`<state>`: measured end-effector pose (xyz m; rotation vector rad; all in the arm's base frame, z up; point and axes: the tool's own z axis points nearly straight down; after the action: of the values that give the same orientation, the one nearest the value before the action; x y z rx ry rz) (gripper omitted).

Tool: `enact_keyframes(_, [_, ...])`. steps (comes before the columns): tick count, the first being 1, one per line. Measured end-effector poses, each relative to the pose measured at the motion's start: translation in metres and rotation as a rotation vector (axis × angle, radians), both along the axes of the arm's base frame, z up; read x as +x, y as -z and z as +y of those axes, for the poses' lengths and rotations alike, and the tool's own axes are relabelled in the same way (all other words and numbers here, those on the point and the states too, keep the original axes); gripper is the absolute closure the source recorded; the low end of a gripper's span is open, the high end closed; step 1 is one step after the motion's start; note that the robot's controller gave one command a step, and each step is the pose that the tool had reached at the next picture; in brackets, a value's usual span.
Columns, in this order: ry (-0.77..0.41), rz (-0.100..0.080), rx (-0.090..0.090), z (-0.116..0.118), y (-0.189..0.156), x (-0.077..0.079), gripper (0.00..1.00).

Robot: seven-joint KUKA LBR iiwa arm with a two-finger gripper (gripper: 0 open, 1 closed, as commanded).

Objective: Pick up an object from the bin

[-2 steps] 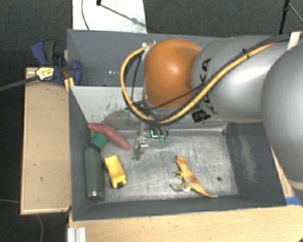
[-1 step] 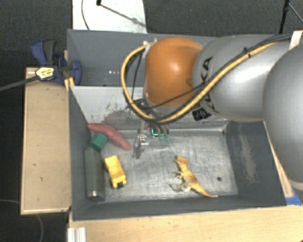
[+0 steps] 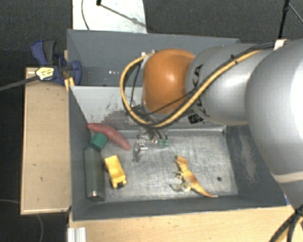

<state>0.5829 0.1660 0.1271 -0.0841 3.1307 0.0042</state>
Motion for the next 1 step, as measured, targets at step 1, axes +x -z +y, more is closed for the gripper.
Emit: enact_keyframes(1, [0.024, 0.002, 0.001, -0.012, 0.0542, -0.012, 1.0])
